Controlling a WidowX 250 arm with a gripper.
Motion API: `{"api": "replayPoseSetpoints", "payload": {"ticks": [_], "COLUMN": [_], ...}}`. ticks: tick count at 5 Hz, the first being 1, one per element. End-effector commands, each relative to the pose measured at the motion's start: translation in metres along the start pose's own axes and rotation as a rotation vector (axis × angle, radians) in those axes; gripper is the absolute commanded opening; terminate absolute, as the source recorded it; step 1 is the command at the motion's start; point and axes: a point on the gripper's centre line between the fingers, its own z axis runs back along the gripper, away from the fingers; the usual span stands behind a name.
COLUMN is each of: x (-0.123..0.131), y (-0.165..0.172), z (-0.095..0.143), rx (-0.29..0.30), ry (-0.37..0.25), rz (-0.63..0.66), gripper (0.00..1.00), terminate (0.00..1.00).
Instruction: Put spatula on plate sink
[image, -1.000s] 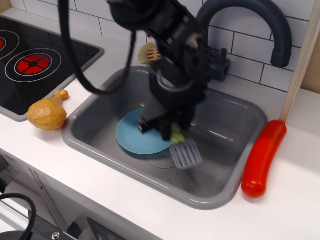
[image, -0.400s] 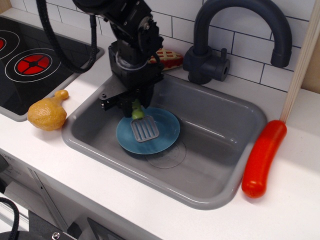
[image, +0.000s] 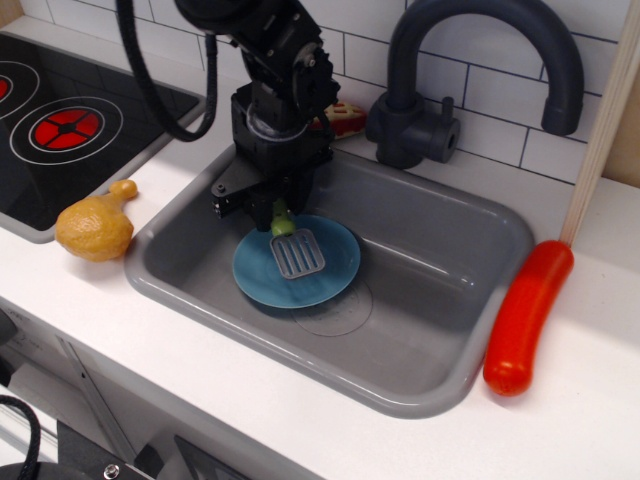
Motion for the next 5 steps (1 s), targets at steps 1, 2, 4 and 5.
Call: {"api": "replayPoseSetpoints", "payload": {"ticks": [1,2,4,5], "x": [0.013,0.016,0.017,0.017], "y": [-0.023,-0.025,-0.023,-0.023], "z": [0.033,0.062,0.085,0.085], "rx": [-0.012,-0.055,-0.091,-0.091], "ry": [0.028,0.052,0.058,0.058], "rz": [0.033,0.029,0.008,0.008], "gripper": [1.0,1.0,1.0,1.0], "terminate": [0.0,0.0,0.0,1.0]}}
